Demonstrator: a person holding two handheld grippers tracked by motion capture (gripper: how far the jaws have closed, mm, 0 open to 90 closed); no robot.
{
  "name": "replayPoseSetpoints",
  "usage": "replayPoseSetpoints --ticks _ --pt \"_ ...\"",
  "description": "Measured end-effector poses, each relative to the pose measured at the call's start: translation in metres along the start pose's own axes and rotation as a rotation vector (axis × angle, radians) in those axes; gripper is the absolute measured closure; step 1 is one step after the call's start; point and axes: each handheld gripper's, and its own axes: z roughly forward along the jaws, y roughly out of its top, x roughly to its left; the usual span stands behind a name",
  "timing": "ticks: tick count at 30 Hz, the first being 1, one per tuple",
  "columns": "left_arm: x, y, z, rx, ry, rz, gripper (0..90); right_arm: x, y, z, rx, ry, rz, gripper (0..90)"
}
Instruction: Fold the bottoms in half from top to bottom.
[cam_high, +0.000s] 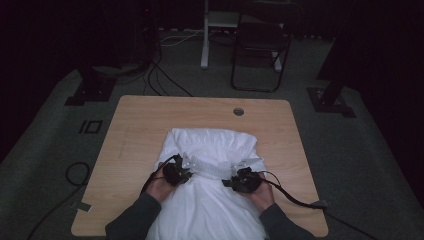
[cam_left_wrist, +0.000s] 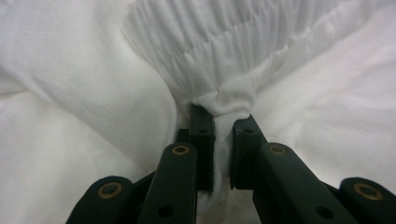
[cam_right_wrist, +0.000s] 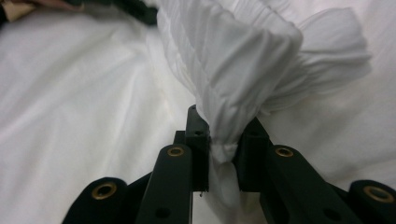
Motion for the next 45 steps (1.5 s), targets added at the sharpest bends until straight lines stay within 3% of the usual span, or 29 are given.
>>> replayPoseSetpoints --ticks 4,8,11,15,20,25,28,30,31,32,34,36,38,40,42,43,45 --pt "0.013 0.015 0.014 0.026 0.069 0.027 82.4 -0.014 0.008 0.015 -0.007 -0.051 -0.023 79.1" --pt "0.027 0.027 0.026 0.016 0.081 -0.024 82.5 -0.036 0.025 0.022 -0.007 -0.127 -0.059 79.2" --pt "0.038 0.032 0.034 -0.01 0.082 -0.067 82.5 -0.056 0.038 0.026 -0.007 -0.168 -0.041 79.1" --pt "0.048 0.043 0.047 -0.018 0.133 -0.075 82.5 -0.079 0.052 0.034 -0.024 -0.204 0.01 78.9" --pt "0.058 0.049 0.056 -0.029 0.155 -0.123 82.6 -0.091 0.061 0.039 -0.039 -0.208 0.069 78.9" --pt "0.06 0.046 0.052 -0.062 0.119 -0.202 82.8 -0.094 0.061 0.038 -0.046 -0.176 0.084 79.4" --pt "0.061 0.046 0.041 -0.101 0.092 -0.227 83.5 -0.093 0.062 0.029 -0.078 -0.161 0.08 80.1" --pt "0.06 0.049 0.025 -0.154 0.09 -0.233 83.7 -0.088 0.067 0.018 -0.113 -0.163 0.058 80.2" --pt "0.059 0.051 0.014 -0.188 0.088 -0.232 83.7 -0.085 0.07 0.01 -0.133 -0.165 0.044 80.2" --pt "0.057 0.055 -0.005 -0.256 0.08 -0.235 83.6 -0.082 0.074 0.001 -0.153 -0.168 0.021 80.2" --pt "0.052 0.06 -0.033 -0.333 0.071 -0.221 83.6 -0.073 0.083 -0.026 -0.219 -0.168 -0.018 80.2" --pt "0.042 0.064 -0.062 -0.403 0.069 -0.199 83.6 -0.064 0.089 -0.047 -0.268 -0.161 -0.048 80.2" --pt "0.033 0.064 -0.078 -0.441 0.059 -0.177 83.5 -0.05 0.094 -0.07 -0.303 -0.164 -0.105 80.2" --pt "0.022 0.06 -0.087 -0.439 0.051 -0.145 83.4 -0.039 0.092 -0.083 -0.307 -0.166 -0.14 80.2" --pt "0.019 0.057 -0.088 -0.44 0.04 -0.146 83.4 -0.033 0.088 -0.088 -0.291 -0.162 -0.157 80.2" --pt "0.009 0.046 -0.082 -0.409 0.015 -0.133 83.3 -0.023 0.073 -0.087 -0.258 -0.155 -0.173 80.2" --pt "0.003 0.035 -0.071 -0.371 -0.006 -0.135 83.3 -0.019 0.058 -0.08 -0.227 -0.141 -0.165 80.2"
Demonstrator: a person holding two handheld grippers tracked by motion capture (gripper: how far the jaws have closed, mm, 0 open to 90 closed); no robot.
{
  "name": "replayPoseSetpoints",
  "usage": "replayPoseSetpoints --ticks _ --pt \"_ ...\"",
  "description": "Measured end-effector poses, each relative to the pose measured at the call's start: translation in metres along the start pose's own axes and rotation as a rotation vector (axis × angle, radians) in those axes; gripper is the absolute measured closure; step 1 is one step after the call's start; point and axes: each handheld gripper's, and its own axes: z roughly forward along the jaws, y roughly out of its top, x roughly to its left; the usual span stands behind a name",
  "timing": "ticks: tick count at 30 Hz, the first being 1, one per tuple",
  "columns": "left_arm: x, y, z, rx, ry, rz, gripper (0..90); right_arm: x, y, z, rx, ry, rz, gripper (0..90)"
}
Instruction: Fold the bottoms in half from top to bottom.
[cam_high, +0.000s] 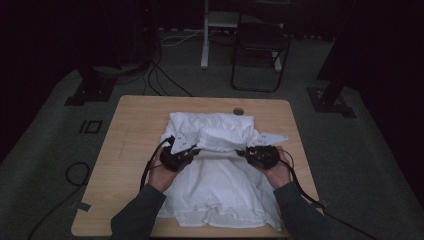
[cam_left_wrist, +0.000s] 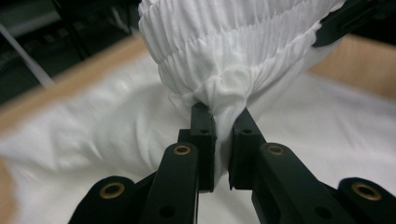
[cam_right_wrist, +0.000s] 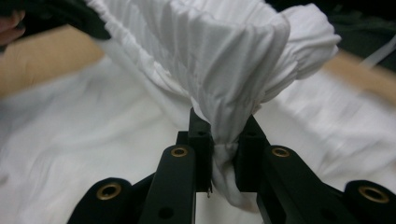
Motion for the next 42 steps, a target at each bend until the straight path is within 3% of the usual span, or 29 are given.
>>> replayPoseSetpoints --ticks 2,3,4,5,6,8,9,10,11,14,15,16,18,21,22,23,24,26,27,32,35,38,42 --pt "-0.003 -0.019 0.012 0.052 -0.027 -0.015 83.1 0.007 -0.02 0.009 0.053 0.009 -0.01 80.0" --pt "-0.003 -0.019 0.012 0.052 -0.027 -0.015 83.1 0.009 -0.027 0.013 0.069 0.01 -0.006 80.1" --pt "-0.006 -0.039 0.026 0.113 -0.058 -0.044 83.0 0.011 -0.039 0.02 0.098 0.02 0.012 80.0" --pt "-0.006 -0.039 0.026 0.113 -0.058 -0.044 83.0 0.012 -0.045 0.025 0.118 0.024 0.016 80.0" --pt "-0.009 -0.059 0.04 0.172 -0.07 -0.054 82.9 0.013 -0.056 0.032 0.14 0.034 0.036 80.0" --pt "-0.009 -0.07 0.051 0.207 -0.072 -0.062 82.1 0.014 -0.071 0.043 0.181 0.041 0.052 79.9" --pt "-0.009 -0.07 0.051 0.207 -0.072 -0.062 81.3 0.014 -0.071 0.043 0.181 0.041 0.052 79.9" --pt "-0.008 -0.077 0.055 0.195 -0.084 -0.108 80.2 0.015 -0.081 0.051 0.199 0.049 0.086 79.0" --pt "-0.007 -0.076 0.053 0.205 -0.084 -0.109 78.9 0.014 -0.082 0.051 0.193 0.05 0.101 77.9" --pt "-0.008 -0.071 0.047 0.212 -0.086 -0.118 64.5 0.011 -0.079 0.048 0.196 0.061 0.154 59.6" --pt "-0.008 -0.071 0.047 0.212 -0.086 -0.118 62.1 0.011 -0.079 0.048 0.196 0.061 0.154 59.6" --pt "-0.006 -0.065 0.036 0.181 -0.096 -0.139 60.1 0.009 -0.076 0.041 0.213 0.081 0.177 50.6" --pt "-0.002 -0.061 0.026 0.145 -0.093 -0.161 59.7 0.01 -0.073 0.031 0.192 0.095 0.165 44.6" --pt "0.006 -0.055 0.017 0.11 -0.085 -0.182 61.0 0.009 -0.069 0.016 0.143 0.116 0.18 43.0" --pt "0.015 -0.049 0.012 0.09 -0.07 -0.193 70.5 0.004 -0.065 0.002 0.085 0.11 0.194 45.4" --pt "0.02 -0.045 0.012 0.089 -0.052 -0.203 74.8 0.002 -0.064 -0.002 0.068 0.103 0.199 51.2" --pt "0.024 -0.043 0.014 0.094 -0.039 -0.209 84.9 -0.004 -0.062 -0.007 0.044 0.088 0.217 67.5" --pt "0.03 -0.04 0.021 0.107 -0.032 -0.226 90.0 -0.013 -0.06 -0.006 0.053 0.042 0.266 83.4" --pt "0.033 -0.039 0.029 0.121 -0.039 -0.239 90.0 -0.016 -0.059 -0.003 0.059 0.03 0.281 87.0" --pt "0.034 -0.039 0.061 0.182 -0.056 -0.25 90.0 -0.029 -0.061 0.037 0.148 -0.009 0.318 89.5" --pt "0.033 -0.045 0.078 0.242 -0.035 -0.246 90.0 -0.033 -0.065 0.055 0.192 -0.017 0.332 89.5" --pt "0.033 -0.052 0.09 0.264 -0.041 -0.259 90.0 -0.036 -0.068 0.067 0.184 0.012 0.335 87.5" --pt "0.031 -0.052 0.085 0.233 -0.06 -0.275 89.6 -0.035 -0.067 0.069 0.145 0.049 0.332 85.3"
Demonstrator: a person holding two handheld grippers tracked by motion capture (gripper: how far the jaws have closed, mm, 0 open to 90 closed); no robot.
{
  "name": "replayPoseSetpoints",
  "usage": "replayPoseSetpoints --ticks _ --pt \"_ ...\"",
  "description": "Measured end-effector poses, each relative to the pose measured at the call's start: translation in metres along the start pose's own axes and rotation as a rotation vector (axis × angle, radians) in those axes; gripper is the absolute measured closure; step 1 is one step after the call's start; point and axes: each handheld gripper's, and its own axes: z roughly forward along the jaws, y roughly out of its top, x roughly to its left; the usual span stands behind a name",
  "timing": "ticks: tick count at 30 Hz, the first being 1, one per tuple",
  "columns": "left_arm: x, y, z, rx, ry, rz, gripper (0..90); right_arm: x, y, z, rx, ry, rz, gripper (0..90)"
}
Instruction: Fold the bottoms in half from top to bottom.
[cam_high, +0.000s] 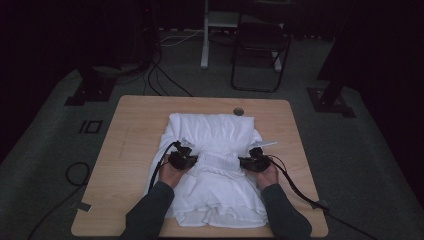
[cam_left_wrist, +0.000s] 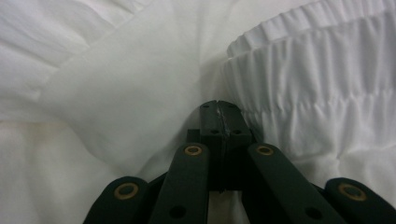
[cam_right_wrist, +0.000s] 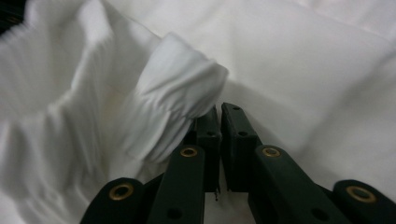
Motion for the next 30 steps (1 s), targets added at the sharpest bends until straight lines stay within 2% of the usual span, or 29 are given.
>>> replayPoseSetpoints --ticks 2,3,4,5,7,9,11,15,16,21,22,25,28,30 --pt "-0.004 -0.003 -0.007 -0.023 -0.028 0.016 88.4 0.005 -0.001 -0.006 -0.037 0.04 -0.028 83.8" --pt "-0.009 -0.007 -0.014 -0.04 -0.059 0.036 87.7 0.007 -0.001 -0.01 -0.05 0.049 -0.046 83.2" --pt "-0.009 -0.007 -0.014 -0.04 -0.059 0.036 86.1 0.007 -0.001 -0.01 -0.05 0.049 -0.046 83.2" --pt "-0.014 -0.011 -0.02 -0.054 -0.093 0.067 85.2 0.015 -0.004 -0.021 -0.08 0.092 -0.093 81.7" --pt "-0.019 -0.016 -0.028 -0.073 -0.118 0.098 83.2 0.019 -0.006 -0.027 -0.094 0.116 -0.112 81.0" --pt "-0.022 -0.02 -0.035 -0.097 -0.123 0.096 81.5 0.022 -0.008 -0.035 -0.11 0.142 -0.13 79.7" --pt "-0.024 -0.021 -0.039 -0.115 -0.126 0.093 80.5 0.025 -0.009 -0.039 -0.118 0.145 -0.133 78.7" --pt "-0.03 -0.025 -0.039 -0.096 -0.136 0.116 78.7 0.032 -0.012 -0.041 -0.111 0.17 -0.151 76.9" --pt "-0.037 -0.032 -0.037 -0.07 -0.147 0.149 78.5 0.04 -0.017 -0.041 -0.098 0.192 -0.171 76.4" --pt "-0.046 -0.046 -0.037 -0.048 -0.158 0.175 77.5 0.052 -0.03 -0.038 -0.056 0.222 -0.209 75.7" --pt "-0.048 -0.052 -0.036 -0.028 -0.145 0.186 77.4 0.058 -0.039 -0.034 0.0 0.208 -0.241 75.8" --pt "-0.047 -0.056 -0.036 -0.016 -0.156 0.172 77.1 0.06 -0.048 -0.026 0.066 0.171 -0.266 77.0" --pt "-0.045 -0.054 -0.041 -0.03 -0.153 0.166 74.7 0.058 -0.048 -0.025 0.084 0.169 -0.259 77.2" --pt "-0.041 -0.05 -0.046 -0.052 -0.137 0.163 72.1 0.058 -0.044 -0.028 0.08 0.143 -0.275 74.4"
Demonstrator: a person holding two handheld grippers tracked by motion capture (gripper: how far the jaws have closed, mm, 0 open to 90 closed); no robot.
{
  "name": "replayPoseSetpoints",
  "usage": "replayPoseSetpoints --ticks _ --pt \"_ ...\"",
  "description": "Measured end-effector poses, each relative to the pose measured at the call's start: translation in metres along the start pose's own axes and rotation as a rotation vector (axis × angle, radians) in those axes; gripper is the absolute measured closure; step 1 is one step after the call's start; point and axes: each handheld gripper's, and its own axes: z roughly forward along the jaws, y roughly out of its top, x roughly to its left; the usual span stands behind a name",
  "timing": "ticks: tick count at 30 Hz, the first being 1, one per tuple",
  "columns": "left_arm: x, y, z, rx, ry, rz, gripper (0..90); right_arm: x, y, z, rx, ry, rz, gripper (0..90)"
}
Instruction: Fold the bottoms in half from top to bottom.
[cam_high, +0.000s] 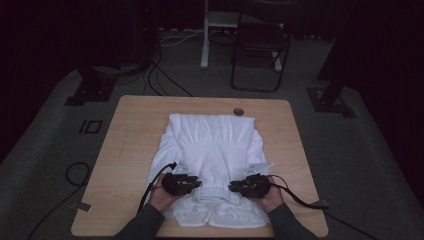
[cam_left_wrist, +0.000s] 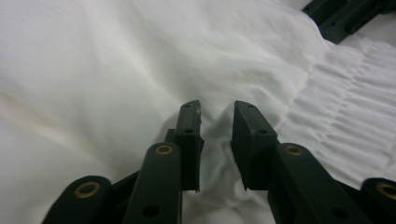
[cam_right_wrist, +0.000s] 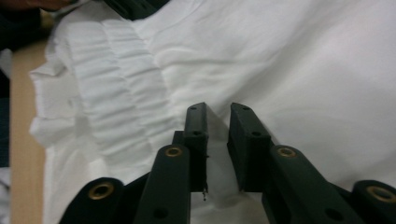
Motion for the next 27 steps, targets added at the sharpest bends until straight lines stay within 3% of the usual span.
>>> replayPoseSetpoints --ticks 3,8,15,19,22,27 --pt "0.012 0.01 -0.007 -0.031 0.046 -0.013 70.7 -0.005 0.006 -0.008 -0.037 -0.046 0.004 67.6" --pt "0.031 0.027 -0.008 -0.081 0.121 -0.03 66.7 -0.027 0.027 -0.014 -0.11 -0.137 0.045 60.7" --pt "0.066 0.044 0.019 -0.058 0.192 -0.043 64.8 -0.06 0.056 0.008 -0.109 -0.248 0.067 55.6" --pt "0.085 0.037 0.035 -0.037 0.18 -0.083 64.8 -0.079 0.061 0.029 -0.062 -0.295 0.085 53.9" --pt "0.086 0.028 0.038 -0.052 0.173 -0.075 65.0 -0.088 0.053 0.043 -0.025 -0.299 0.099 54.3" --pt "0.077 0.012 0.03 -0.083 0.174 -0.087 65.2 -0.076 0.035 0.041 -0.085 -0.327 0.074 54.5"
